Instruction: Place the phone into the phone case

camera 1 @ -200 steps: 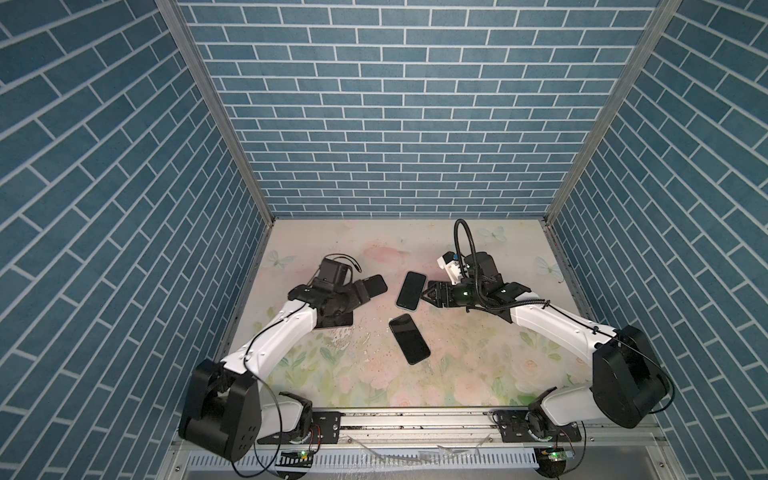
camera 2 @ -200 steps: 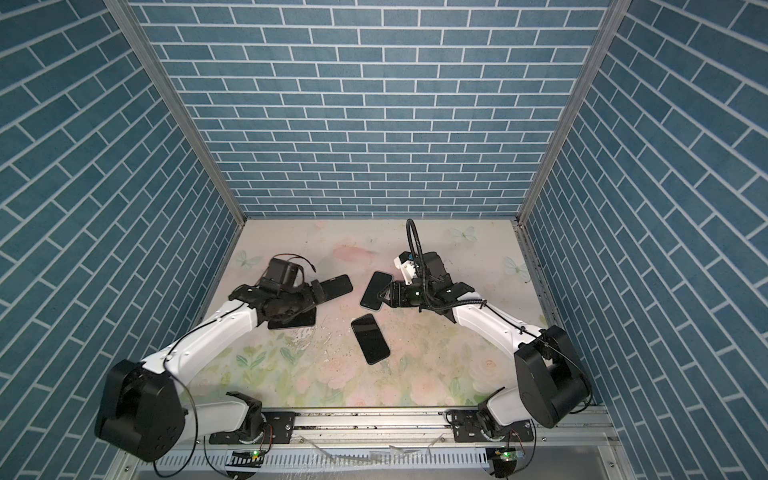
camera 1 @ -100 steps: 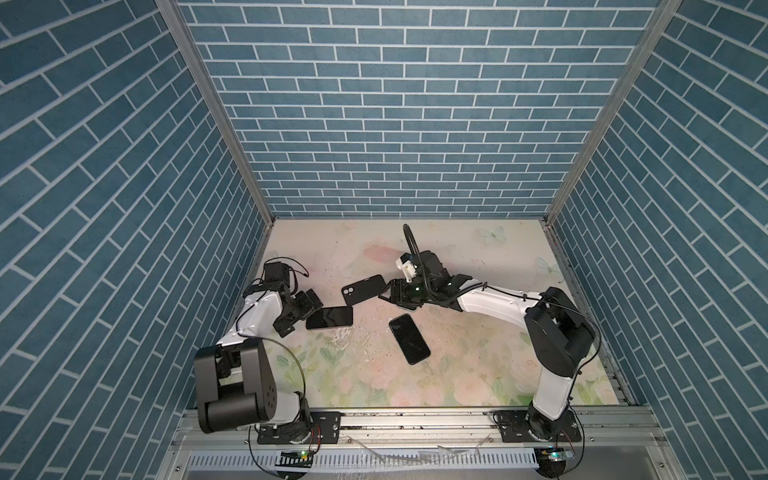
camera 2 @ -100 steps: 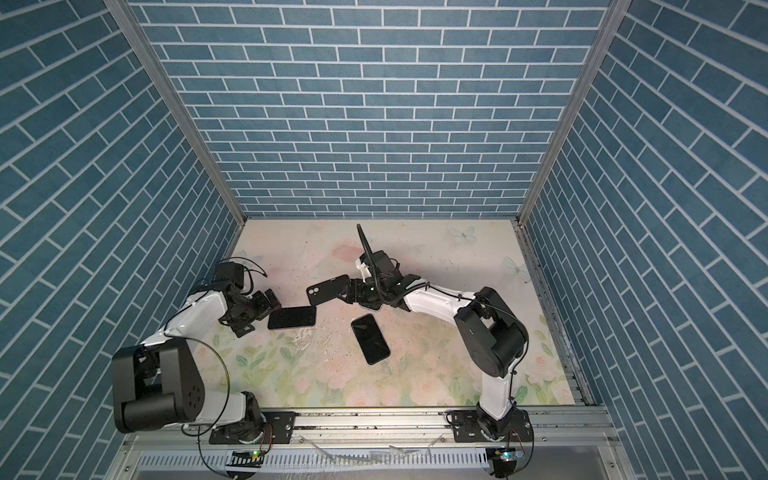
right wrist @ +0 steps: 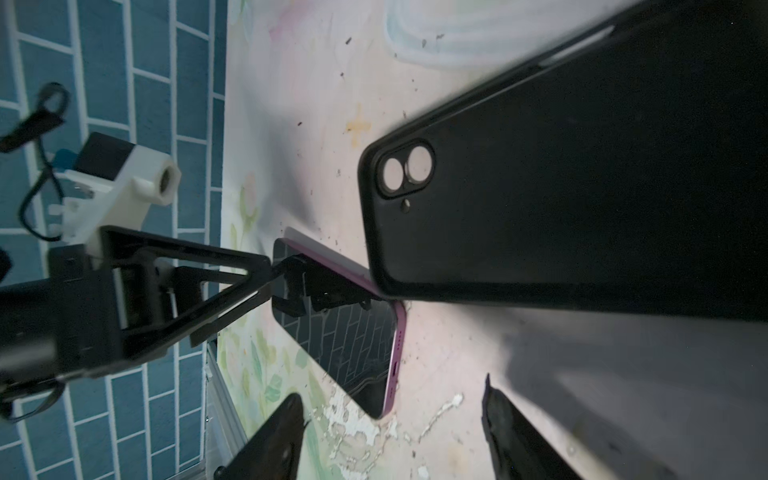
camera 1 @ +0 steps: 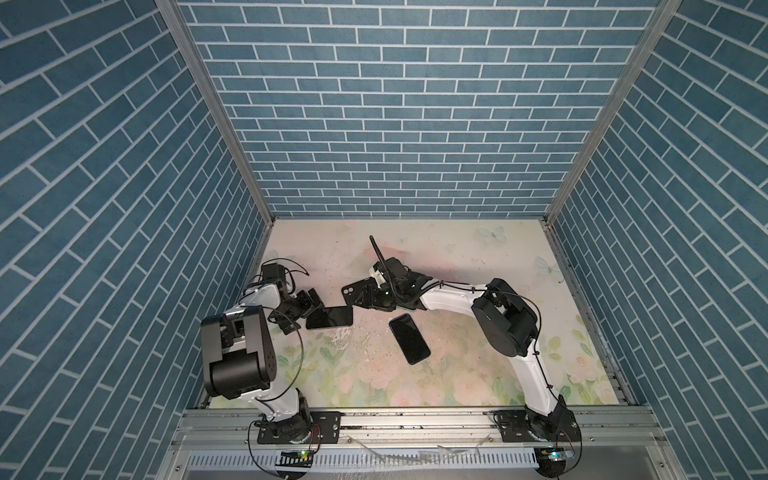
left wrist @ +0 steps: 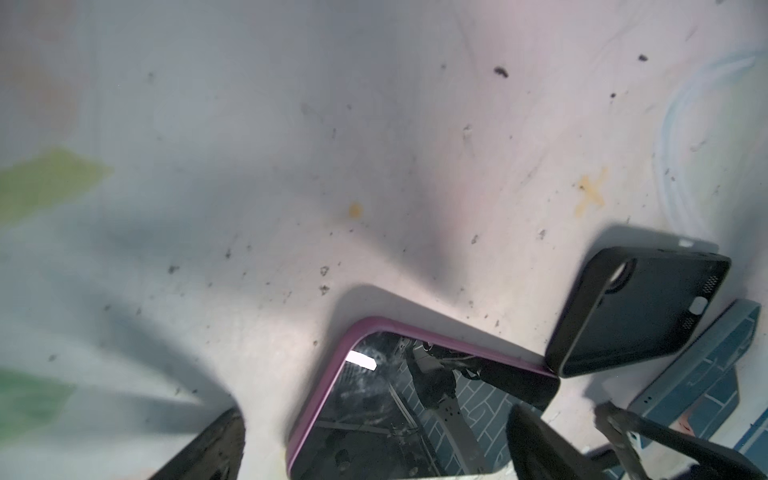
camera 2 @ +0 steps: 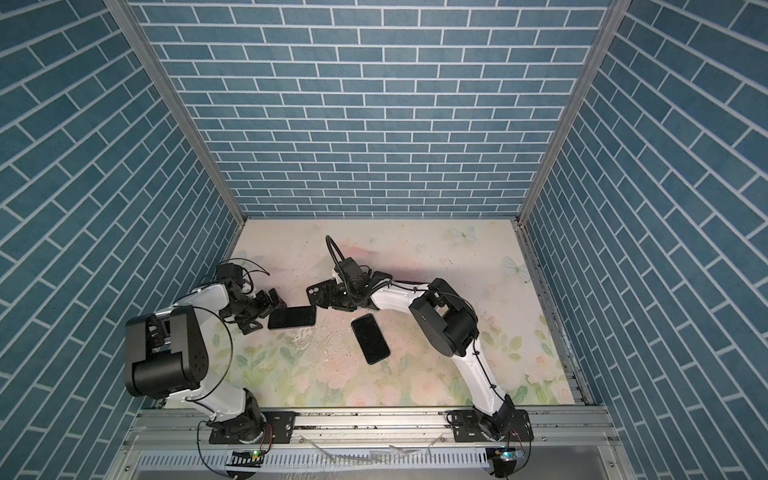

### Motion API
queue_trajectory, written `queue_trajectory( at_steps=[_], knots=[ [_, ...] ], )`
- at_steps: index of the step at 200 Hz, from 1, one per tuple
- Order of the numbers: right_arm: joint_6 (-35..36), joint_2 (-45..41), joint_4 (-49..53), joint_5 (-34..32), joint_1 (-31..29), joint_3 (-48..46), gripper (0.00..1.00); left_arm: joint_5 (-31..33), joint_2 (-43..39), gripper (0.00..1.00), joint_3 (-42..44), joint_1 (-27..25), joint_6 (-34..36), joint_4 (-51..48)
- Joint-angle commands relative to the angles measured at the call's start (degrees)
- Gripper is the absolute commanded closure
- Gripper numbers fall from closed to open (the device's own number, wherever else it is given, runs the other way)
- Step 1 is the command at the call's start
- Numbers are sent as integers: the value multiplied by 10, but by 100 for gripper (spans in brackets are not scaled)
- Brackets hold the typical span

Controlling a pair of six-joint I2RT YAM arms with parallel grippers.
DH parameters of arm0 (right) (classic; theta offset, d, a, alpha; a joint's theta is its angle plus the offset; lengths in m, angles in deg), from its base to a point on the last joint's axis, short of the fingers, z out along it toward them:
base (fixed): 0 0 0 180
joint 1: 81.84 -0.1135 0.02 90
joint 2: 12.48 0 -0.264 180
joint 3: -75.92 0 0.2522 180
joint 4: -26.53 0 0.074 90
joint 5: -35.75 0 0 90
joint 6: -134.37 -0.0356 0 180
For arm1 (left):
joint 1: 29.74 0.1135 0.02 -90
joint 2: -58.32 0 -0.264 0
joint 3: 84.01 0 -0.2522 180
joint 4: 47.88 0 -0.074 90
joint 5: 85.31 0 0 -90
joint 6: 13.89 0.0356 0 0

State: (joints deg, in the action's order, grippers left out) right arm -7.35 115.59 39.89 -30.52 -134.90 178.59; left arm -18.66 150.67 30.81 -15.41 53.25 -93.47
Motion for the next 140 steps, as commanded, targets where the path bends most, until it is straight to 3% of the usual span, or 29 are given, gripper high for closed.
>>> queue_trajectory(
  at_steps=[1,60,140],
  knots=[
    [-24,28,13,-4,-4,21,30,-29,30,0,7,1,15,10],
    [-43,67,-1,10,-8,37,30,-104,26,2,25,-2,10,36],
    [-39,24,-8,0,-6,-26,31,-161,-57,5,66,-22,26,-2]
  ],
)
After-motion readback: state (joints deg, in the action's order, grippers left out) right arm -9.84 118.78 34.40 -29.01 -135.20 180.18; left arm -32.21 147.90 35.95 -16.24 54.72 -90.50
